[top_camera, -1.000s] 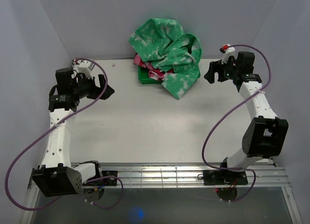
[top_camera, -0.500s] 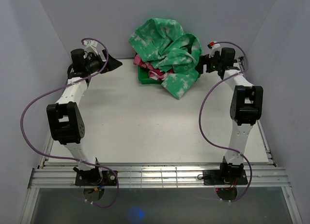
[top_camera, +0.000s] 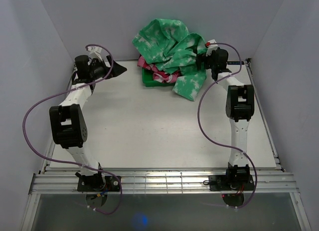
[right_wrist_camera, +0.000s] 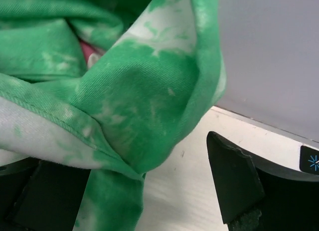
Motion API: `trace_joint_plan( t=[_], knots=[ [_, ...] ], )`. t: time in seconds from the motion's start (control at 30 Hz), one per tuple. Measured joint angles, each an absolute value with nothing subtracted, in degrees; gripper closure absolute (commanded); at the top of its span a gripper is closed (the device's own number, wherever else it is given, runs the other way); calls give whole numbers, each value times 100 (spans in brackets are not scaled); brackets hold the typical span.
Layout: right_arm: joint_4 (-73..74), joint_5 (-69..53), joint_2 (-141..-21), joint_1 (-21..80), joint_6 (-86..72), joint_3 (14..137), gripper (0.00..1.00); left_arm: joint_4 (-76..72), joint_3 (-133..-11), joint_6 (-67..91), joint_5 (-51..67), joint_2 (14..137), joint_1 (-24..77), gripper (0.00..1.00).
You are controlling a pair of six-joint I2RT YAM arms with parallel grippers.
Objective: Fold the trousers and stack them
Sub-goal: Grab the trousers from the pile
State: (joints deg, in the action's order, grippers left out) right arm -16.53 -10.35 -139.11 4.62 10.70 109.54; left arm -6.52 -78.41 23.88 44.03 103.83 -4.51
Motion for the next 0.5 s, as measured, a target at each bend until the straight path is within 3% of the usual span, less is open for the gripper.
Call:
trace_joint_plan(
  t=[0.13,0.17,0.23,0.27,0.37,0.5],
  knots=[
    [-1964,-930,-14118,462,1013,11225,22,-701,-7813,2383,4423,10383,-447,2],
    [-2016,-956,-14149,464,980,11264,35,-749,-7813,2392,4427,10396,-447,2],
    [-2145,-1096,-14160,464,910,11286,48,-864,-7854,2432,4480,10490,-447,2],
    [-2182,-1168,-14160,464,880,11299,66,-908,-7924,2458,4501,10604,-445,2],
    [-2377,-1402,-14160,462,762,11312,90,-1055,-8549,2606,4539,11264,-408,2],
    [-2510,-1562,-14153,458,679,11301,92,-1380,-9513,2856,4355,12339,-294,2]
  ],
)
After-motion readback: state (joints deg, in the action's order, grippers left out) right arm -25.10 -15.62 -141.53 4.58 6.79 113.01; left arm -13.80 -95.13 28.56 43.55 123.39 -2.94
